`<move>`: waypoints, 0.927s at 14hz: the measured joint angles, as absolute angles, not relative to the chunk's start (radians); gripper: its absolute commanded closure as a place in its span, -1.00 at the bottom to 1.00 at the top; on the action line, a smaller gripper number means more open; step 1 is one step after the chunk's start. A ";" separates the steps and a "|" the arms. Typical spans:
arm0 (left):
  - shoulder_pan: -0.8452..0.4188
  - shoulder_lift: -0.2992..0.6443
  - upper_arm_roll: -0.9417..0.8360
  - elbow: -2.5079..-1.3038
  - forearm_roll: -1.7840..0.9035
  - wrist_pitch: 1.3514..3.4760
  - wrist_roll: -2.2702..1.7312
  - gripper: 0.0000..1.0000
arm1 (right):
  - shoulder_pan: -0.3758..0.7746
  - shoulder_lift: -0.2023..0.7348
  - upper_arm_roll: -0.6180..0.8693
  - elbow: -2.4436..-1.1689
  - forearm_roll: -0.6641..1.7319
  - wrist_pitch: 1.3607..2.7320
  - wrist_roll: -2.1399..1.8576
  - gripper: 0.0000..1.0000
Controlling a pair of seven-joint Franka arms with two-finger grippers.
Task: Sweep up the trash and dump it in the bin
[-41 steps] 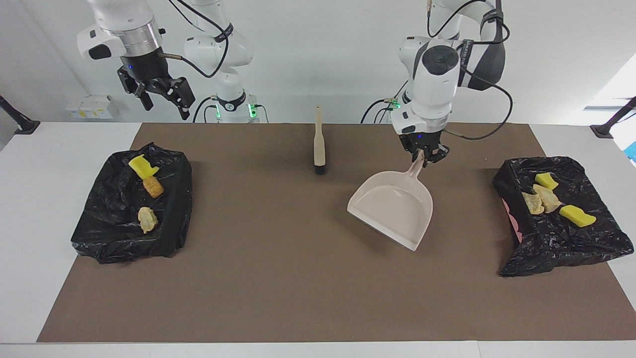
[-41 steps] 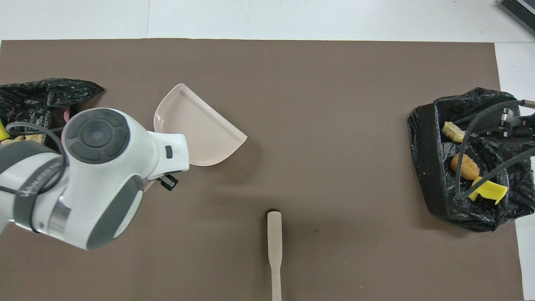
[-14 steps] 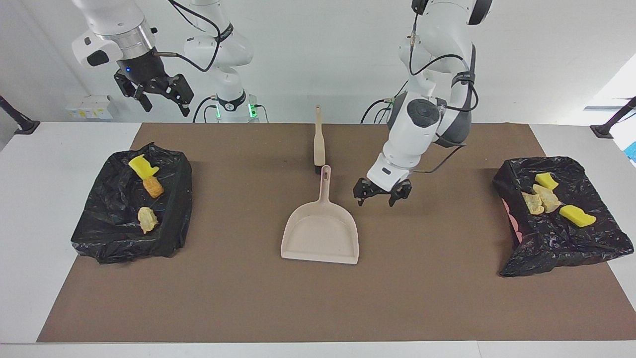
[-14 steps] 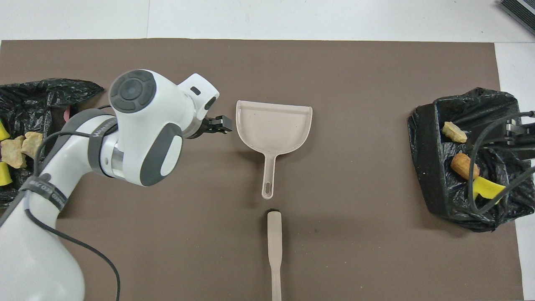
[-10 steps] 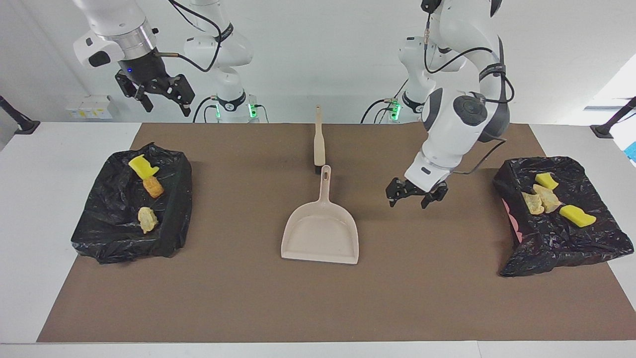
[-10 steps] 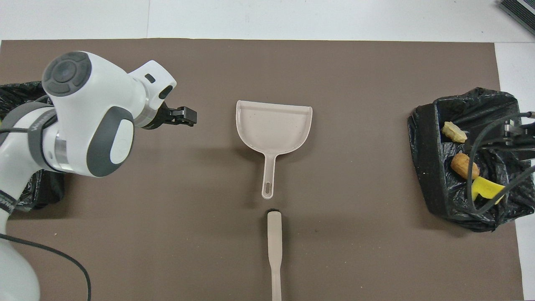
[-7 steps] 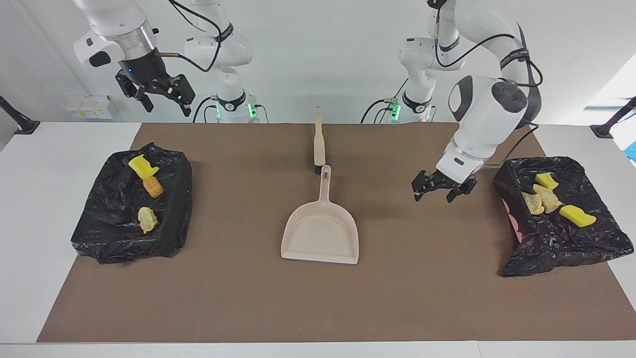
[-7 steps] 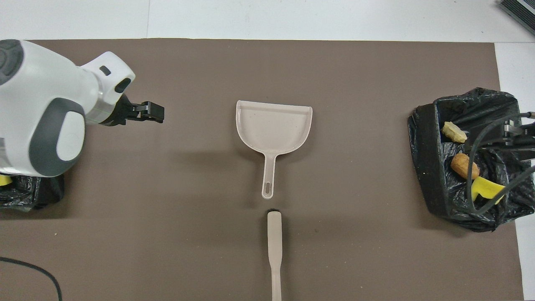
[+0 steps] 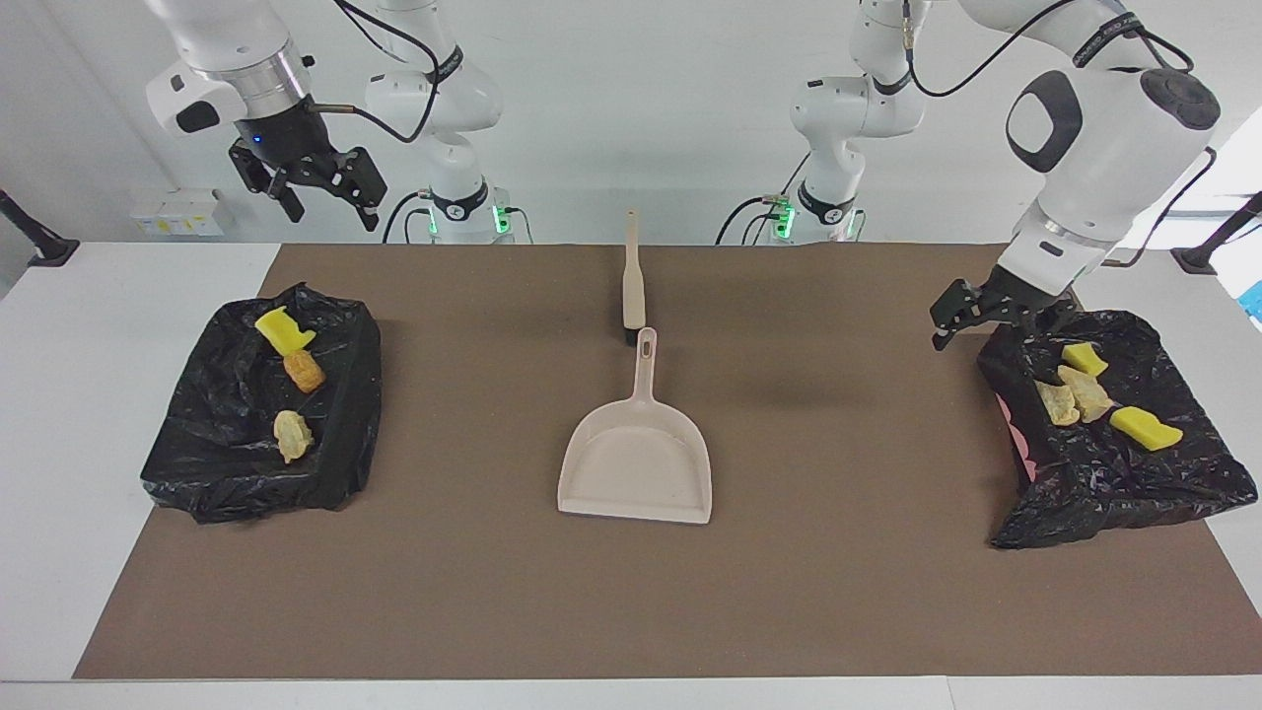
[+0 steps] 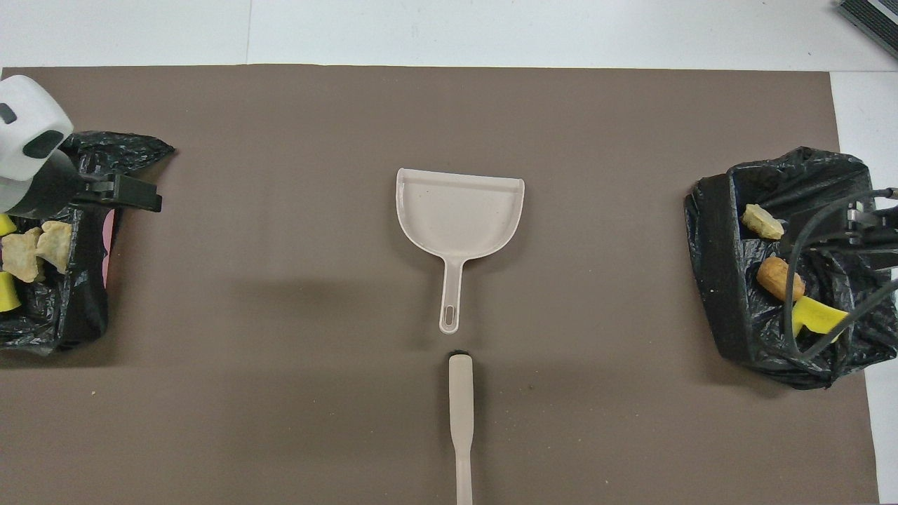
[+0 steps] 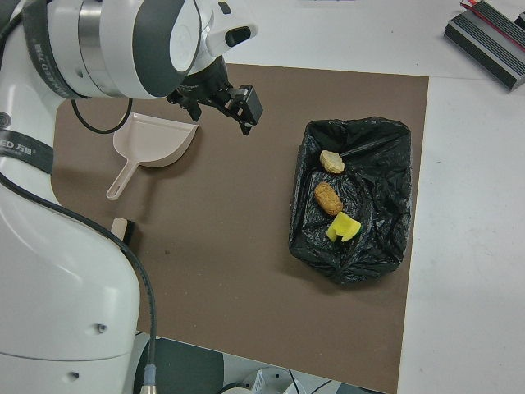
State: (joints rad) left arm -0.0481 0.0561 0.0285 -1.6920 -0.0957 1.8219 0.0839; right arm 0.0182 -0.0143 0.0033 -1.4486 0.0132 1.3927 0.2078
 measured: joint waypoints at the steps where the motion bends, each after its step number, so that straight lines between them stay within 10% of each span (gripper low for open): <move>1: -0.035 0.044 0.030 -1.692 -0.084 1.805 0.087 -1.00 | 0.018 -0.014 0.003 -1.449 0.013 1.393 0.208 -1.00; 13: -0.025 -0.096 0.029 -1.673 -0.024 1.579 0.068 -1.00 | 0.018 -0.015 0.003 -1.449 0.013 1.393 0.208 -1.00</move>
State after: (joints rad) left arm -0.0250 -0.0957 0.0291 -1.6734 -0.0237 1.5795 0.0680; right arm 0.0182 -0.0147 0.0033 -1.4490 0.0132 1.3928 0.2078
